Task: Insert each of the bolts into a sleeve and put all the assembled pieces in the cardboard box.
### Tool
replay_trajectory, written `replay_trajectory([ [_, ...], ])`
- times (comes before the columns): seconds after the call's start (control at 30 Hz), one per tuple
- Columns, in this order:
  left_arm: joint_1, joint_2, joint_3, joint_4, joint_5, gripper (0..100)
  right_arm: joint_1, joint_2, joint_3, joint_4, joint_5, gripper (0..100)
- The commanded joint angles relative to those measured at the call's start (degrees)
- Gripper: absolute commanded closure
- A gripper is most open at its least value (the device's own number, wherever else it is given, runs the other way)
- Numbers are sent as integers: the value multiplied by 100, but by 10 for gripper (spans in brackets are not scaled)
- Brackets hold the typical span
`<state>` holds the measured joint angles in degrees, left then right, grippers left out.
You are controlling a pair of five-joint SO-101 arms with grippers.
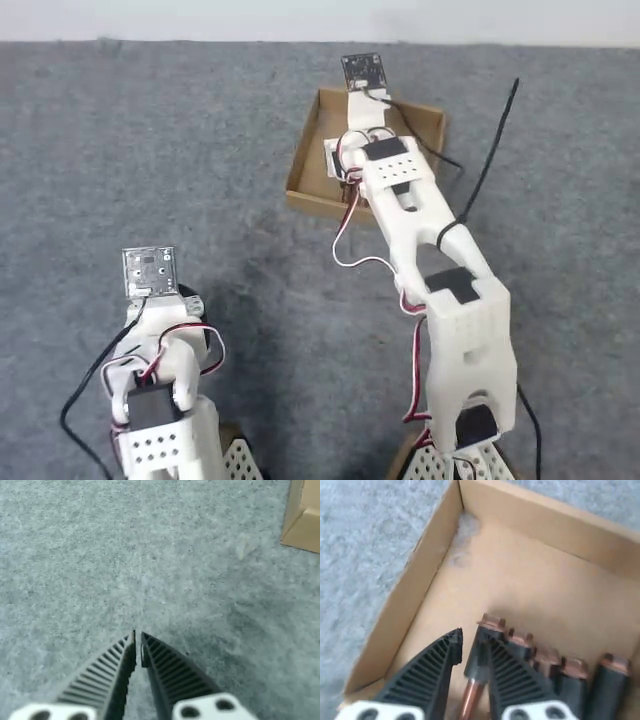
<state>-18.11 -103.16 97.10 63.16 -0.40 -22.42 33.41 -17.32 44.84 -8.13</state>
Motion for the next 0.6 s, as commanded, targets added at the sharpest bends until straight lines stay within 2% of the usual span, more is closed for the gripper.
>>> replay_trajectory([
  [0.0, 35, -97, -57, -18, -53, 989, 84, -980, -308, 646, -35, 983],
  [0.17, 35, -97, -57, -18, -53, 989, 84, -1789, -255, 1587, -35, 991],
  [0.3, 35, -97, -57, -18, -53, 989, 92, -2536, 299, 1947, -44, 991],
  [0.4, 35, -97, -57, -18, -53, 989, 145, -3345, 1134, 1842, -26, 991],
  [0.57, 35, -97, -57, -9, -53, 989, 303, -4927, 3095, 840, -9, 991],
])
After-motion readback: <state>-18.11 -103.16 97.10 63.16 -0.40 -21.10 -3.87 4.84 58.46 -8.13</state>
